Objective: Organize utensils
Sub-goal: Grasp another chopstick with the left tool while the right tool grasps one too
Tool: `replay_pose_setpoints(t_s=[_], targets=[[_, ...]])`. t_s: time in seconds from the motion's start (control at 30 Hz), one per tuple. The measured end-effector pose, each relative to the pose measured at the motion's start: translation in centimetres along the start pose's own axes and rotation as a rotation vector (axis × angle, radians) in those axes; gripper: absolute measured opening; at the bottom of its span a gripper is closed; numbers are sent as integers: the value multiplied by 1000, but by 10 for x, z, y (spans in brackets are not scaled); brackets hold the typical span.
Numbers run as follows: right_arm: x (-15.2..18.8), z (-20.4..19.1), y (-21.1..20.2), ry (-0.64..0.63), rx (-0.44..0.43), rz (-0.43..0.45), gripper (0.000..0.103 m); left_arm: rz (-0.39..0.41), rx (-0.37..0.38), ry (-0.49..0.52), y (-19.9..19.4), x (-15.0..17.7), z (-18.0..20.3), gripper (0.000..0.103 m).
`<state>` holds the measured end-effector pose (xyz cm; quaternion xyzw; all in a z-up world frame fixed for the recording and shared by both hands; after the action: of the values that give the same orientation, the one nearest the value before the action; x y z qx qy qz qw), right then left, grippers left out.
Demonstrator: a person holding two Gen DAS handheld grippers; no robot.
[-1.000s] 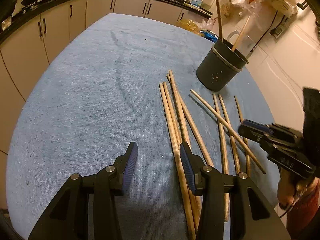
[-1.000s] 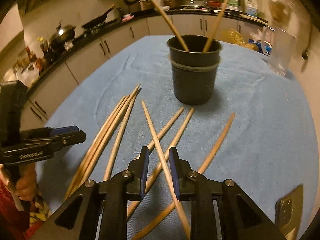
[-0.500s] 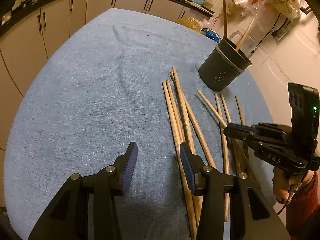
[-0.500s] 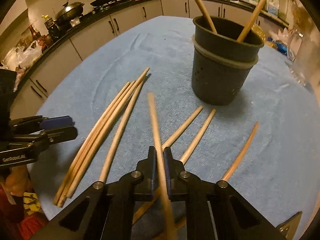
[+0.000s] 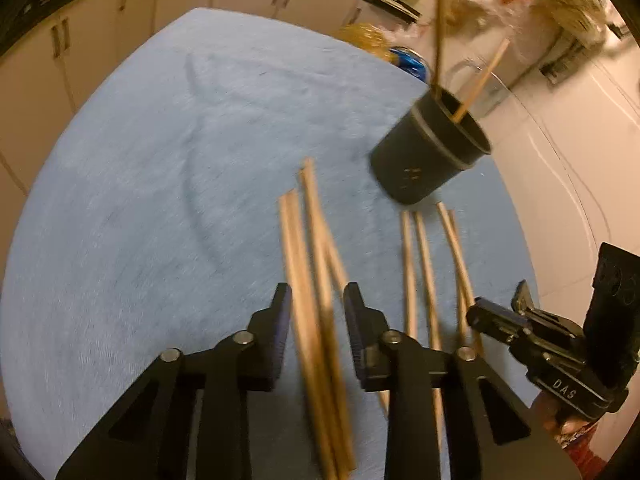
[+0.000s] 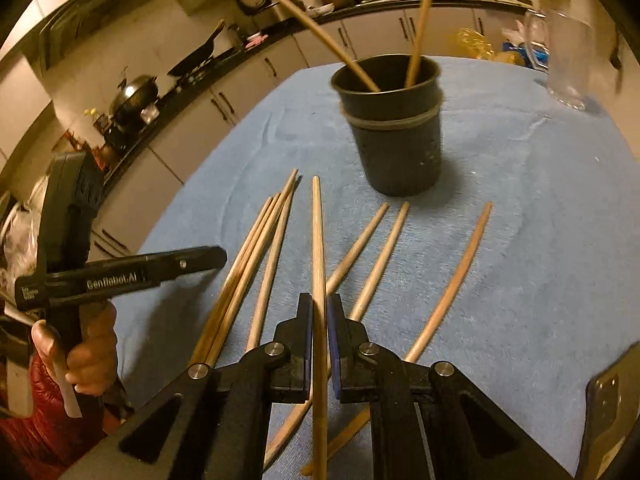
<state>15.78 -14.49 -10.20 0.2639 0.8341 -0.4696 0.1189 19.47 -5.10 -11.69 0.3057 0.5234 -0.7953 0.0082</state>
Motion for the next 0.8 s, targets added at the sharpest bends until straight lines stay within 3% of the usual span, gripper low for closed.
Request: replay_pose_setpoints(t_s=[0.13, 0.43, 0.8], targets=[[-2, 5, -8, 21, -15, 12, 8, -34, -4, 20, 11, -15, 3, 17], [-3, 9, -18, 40, -32, 28, 8, -96, -66, 61, 33, -31, -1, 16], [-3, 9, -17, 53, -40, 26, 8, -140, -76, 98, 57, -34, 0, 10]])
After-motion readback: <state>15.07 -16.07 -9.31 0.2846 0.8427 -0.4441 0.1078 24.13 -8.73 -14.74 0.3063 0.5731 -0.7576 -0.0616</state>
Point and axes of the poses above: each gripper's, at about its wrist camera, not at the fingertips, and y roughly the way its jaws point, z to its right, x to its underside, the point moved 10 cm from there along y, roughly the way its jaws point, and after that the axes turned 13 degrees about y, right-handed, at the moved point
